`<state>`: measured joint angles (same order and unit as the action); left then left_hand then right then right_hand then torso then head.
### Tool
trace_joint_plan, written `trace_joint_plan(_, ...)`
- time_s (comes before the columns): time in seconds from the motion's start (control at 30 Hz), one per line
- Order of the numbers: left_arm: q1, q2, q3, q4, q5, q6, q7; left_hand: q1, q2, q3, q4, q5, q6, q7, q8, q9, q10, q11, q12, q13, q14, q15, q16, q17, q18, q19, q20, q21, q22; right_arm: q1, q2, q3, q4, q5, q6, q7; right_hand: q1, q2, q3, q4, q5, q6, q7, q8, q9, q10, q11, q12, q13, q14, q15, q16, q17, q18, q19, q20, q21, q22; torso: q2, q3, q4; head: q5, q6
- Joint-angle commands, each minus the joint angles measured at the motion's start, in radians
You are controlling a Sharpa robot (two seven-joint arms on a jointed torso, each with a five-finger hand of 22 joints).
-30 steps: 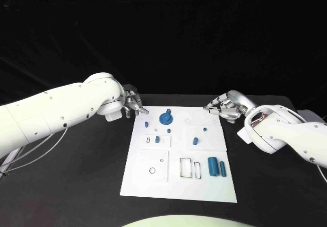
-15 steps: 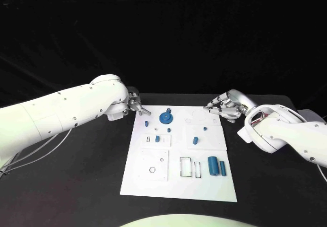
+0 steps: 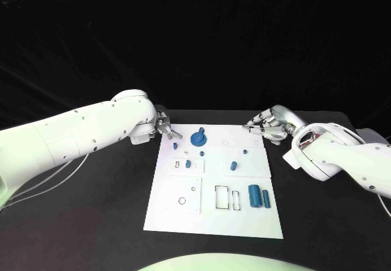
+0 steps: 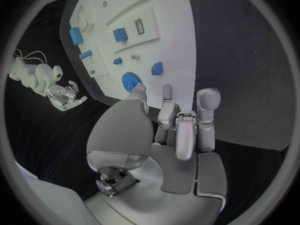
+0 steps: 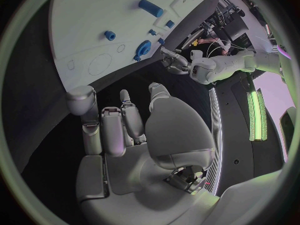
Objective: Assemble the parts on the task board
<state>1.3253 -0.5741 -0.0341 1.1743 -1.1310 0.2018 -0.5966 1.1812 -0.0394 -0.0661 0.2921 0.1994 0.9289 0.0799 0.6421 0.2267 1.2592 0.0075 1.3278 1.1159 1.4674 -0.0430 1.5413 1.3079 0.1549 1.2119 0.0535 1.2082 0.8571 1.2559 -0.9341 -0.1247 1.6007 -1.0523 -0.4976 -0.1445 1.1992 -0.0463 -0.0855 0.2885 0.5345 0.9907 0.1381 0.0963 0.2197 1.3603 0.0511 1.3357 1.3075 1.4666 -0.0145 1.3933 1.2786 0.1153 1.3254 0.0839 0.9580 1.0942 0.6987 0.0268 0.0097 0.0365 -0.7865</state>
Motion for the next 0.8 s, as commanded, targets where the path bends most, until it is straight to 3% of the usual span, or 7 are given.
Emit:
trace_joint_plan(0.03, -0.006, 0.005, -0.001, -0.002, 0.015, 0.038, -0.009, 0.0, 0.009, -0.008, -0.001, 0.0, 0.006, -0.005, 0.004, 0.002, 0.005, -0.001, 0.001, -0.001, 0.086, -0.008, 0.004, 0.202, -0.02, 0.007, 0.001, 0.006, 0.003, -0.002, 0.001, 0.0, 0.0, -0.004, 0.002, 0.01, -0.009, 0.004, -0.006, -0.001, 0.005, 0.0, -0.003, 0.004, 0.002, -0.005, 0.002, -0.001, 0.001, 0.04, -0.008, -0.006, 0.002, 0.01, -0.001, -0.001, -0.006, 0.0, -0.001, 0.0001, 0.0002, 0.001, -0.002)
trace_joint_plan(0.6, -0.026, 0.017, -0.001, -0.01, 0.017, 0.059, -0.014, 0.024, 0.015, -0.005, -0.002, 0.002, 0.007, -0.008, 0.003, 0.007, 0.003, -0.004, -0.003, -0.006, 0.087, -0.012, 0.005, 0.205, -0.02, 0.006, -0.002, 0.01, 0.006, -0.005, 0.003, 0.0, 0.001, -0.003, 0.002, 0.011, -0.009, 0.004, -0.006, -0.001, 0.006, 0.0, -0.003, 0.005, 0.002, -0.005, 0.002, -0.001, 0.002, 0.04, -0.008, -0.005, 0.002, 0.01, -0.002, -0.001, -0.007, 0.0, -0.001, -0.0004, 0.0004, 0.002, -0.005)
trace_joint_plan(0.8, -0.028, 0.017, -0.001, -0.009, 0.021, 0.043, -0.014, 0.044, 0.031, 0.004, -0.001, 0.002, 0.008, -0.009, 0.001, 0.012, 0.006, -0.006, -0.003, -0.004, 0.087, -0.013, 0.005, 0.205, -0.021, 0.004, -0.004, 0.013, 0.009, -0.005, 0.004, 0.0, 0.001, -0.003, 0.002, 0.011, -0.009, 0.004, -0.006, -0.001, 0.006, 0.0, -0.003, 0.005, 0.002, -0.005, 0.002, -0.001, 0.002, 0.04, -0.008, -0.005, 0.002, 0.01, -0.002, -0.001, -0.007, 0.0, -0.001, 0.0001, -0.0005, 0.002, -0.006)
